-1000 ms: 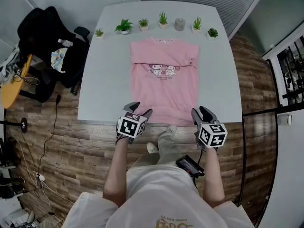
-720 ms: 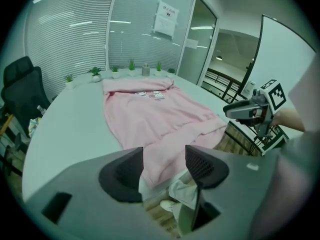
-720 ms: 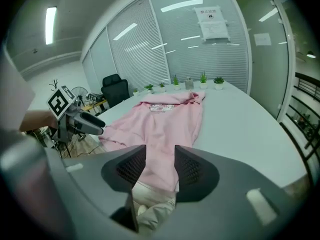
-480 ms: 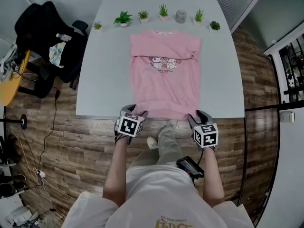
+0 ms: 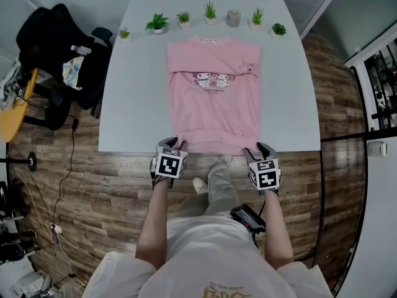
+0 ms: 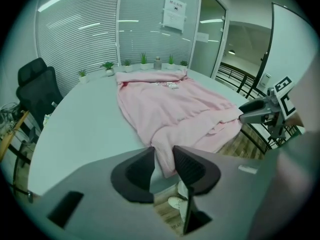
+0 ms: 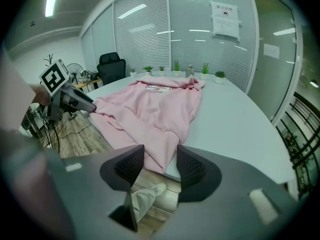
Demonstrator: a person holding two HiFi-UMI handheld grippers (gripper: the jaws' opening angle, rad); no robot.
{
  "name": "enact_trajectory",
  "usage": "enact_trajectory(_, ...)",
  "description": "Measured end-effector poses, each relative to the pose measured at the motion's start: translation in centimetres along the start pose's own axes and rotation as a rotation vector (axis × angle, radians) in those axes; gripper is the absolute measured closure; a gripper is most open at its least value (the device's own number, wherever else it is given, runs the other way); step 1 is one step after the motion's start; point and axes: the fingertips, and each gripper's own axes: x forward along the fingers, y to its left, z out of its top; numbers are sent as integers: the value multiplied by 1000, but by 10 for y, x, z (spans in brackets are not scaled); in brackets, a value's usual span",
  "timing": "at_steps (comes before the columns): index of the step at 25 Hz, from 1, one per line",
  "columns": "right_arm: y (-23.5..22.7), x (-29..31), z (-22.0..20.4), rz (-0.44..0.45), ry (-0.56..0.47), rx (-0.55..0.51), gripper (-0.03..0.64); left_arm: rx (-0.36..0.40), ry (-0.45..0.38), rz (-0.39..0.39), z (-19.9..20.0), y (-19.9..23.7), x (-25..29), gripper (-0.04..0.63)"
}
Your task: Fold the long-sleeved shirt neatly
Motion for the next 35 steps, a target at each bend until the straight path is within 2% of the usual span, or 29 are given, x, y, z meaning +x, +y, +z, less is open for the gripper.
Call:
enact_trajectory(3, -2, 3, -4, -16, 19, -7, 436, -14, 0, 9, 1, 2, 0, 517)
enact_trajectory(7, -2, 2, -3, -21, 18, -15, 586, -33, -8, 18, 1, 4, -1, 557)
enact_trajectory(15, -5, -9, 11, -6, -22, 20, 590, -59, -30, 18, 6, 9, -11, 561)
enact_trajectory(21, -7, -25, 28, 17, -86, 93, 592, -68, -56, 19, 13, 12, -25, 563)
enact_trajectory(30, -9, -57, 81, 40, -207, 89, 592, -110, -157, 12, 46, 27, -64, 561)
enact_trajectory(35, -10, -72, 104, 51, -267, 97, 591, -106, -206, 12, 65, 34, -87, 561)
